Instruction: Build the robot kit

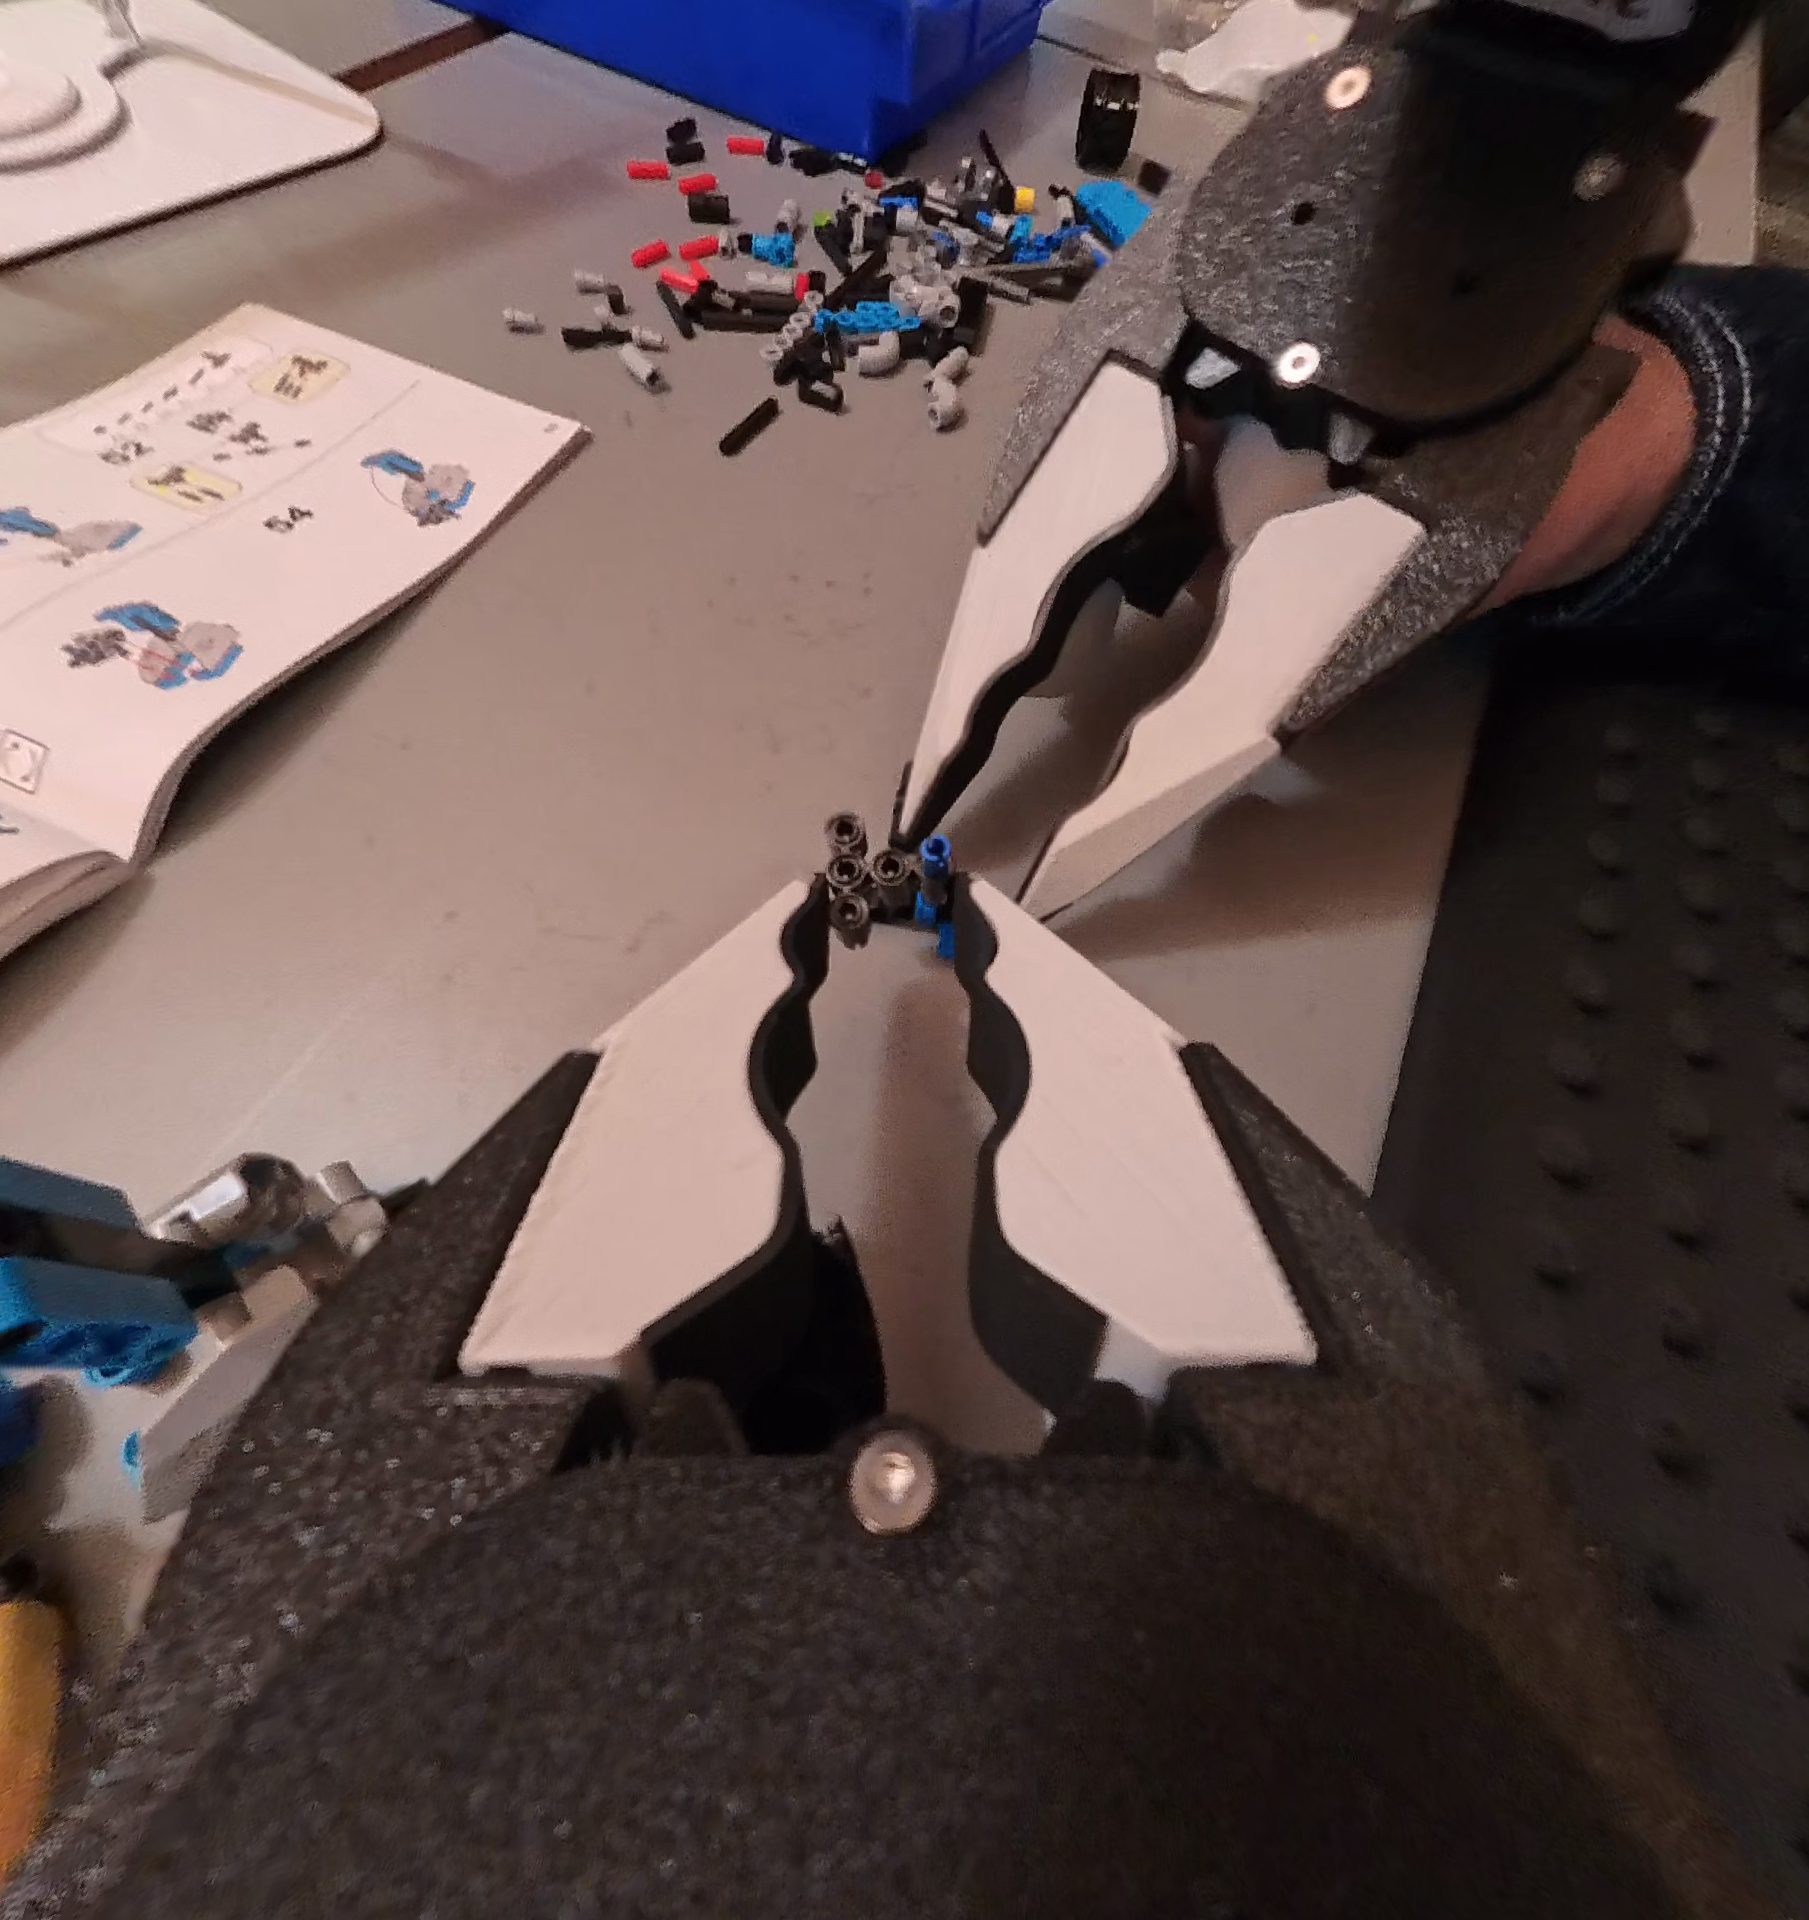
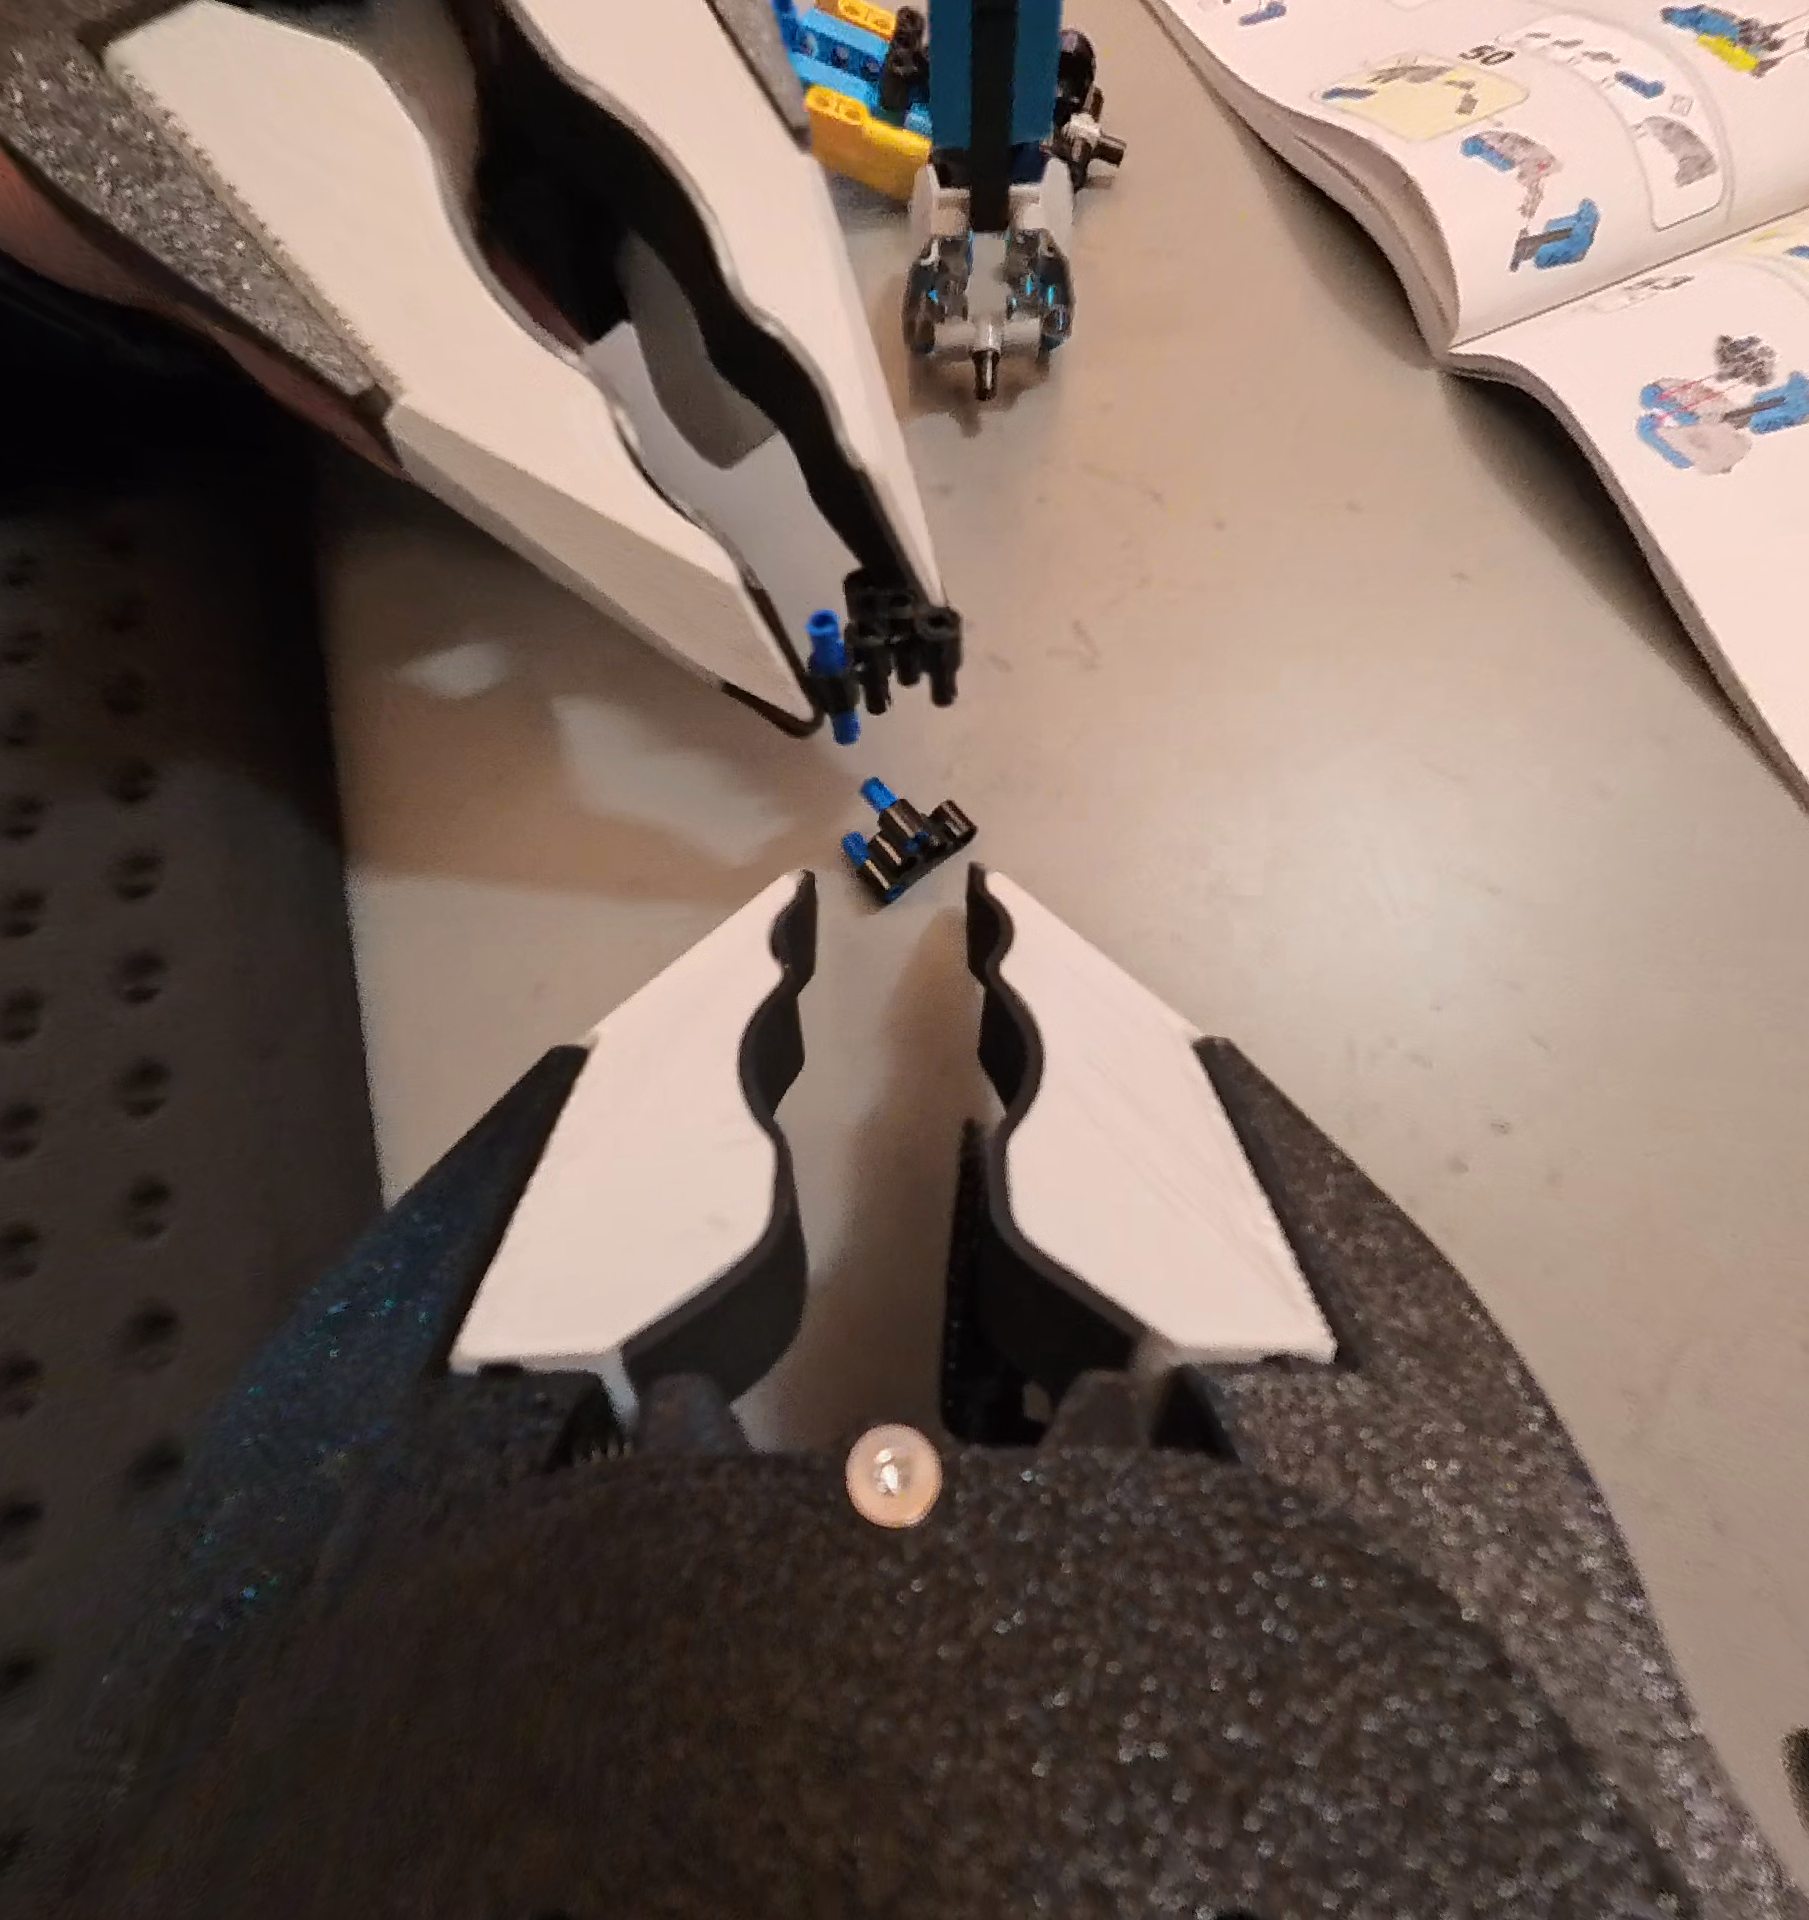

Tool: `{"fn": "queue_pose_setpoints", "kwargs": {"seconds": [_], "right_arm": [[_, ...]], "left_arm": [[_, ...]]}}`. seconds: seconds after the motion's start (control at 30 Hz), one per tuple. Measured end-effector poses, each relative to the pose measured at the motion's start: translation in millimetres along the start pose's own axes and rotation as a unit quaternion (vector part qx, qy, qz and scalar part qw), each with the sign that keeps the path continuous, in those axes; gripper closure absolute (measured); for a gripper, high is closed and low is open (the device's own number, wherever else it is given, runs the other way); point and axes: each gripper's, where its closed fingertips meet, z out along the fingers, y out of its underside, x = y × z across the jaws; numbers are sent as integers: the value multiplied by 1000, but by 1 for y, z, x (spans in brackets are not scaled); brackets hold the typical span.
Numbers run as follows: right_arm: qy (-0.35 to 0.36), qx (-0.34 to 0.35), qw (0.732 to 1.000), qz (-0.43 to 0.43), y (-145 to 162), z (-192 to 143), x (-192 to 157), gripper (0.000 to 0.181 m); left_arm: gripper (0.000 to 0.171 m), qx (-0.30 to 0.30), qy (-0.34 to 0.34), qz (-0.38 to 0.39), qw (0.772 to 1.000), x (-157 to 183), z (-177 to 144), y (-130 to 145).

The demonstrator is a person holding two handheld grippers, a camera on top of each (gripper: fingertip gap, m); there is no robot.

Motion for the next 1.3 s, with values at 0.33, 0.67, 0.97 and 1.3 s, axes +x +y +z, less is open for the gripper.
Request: {"fn": "queue_pose_setpoints", "kwargs": {"seconds": [0.33,0.67,0.97,1.3], "right_arm": [[29,-8,998,-58,-2,5,-4,171],[16,19,999,-42,-8,-2,0,167],[10,9,999,-31,-7,4,-1,155],[-31,101,993,-44,-37,-15,-18,155]], "left_arm": [[148,-39,0,43,998,11,8,12],[149,-62,-9,13,998,1,0,27],[148,-32,-3,13,999,1,-11,20],[148,0,20,53,998,16,-14,9]]}}
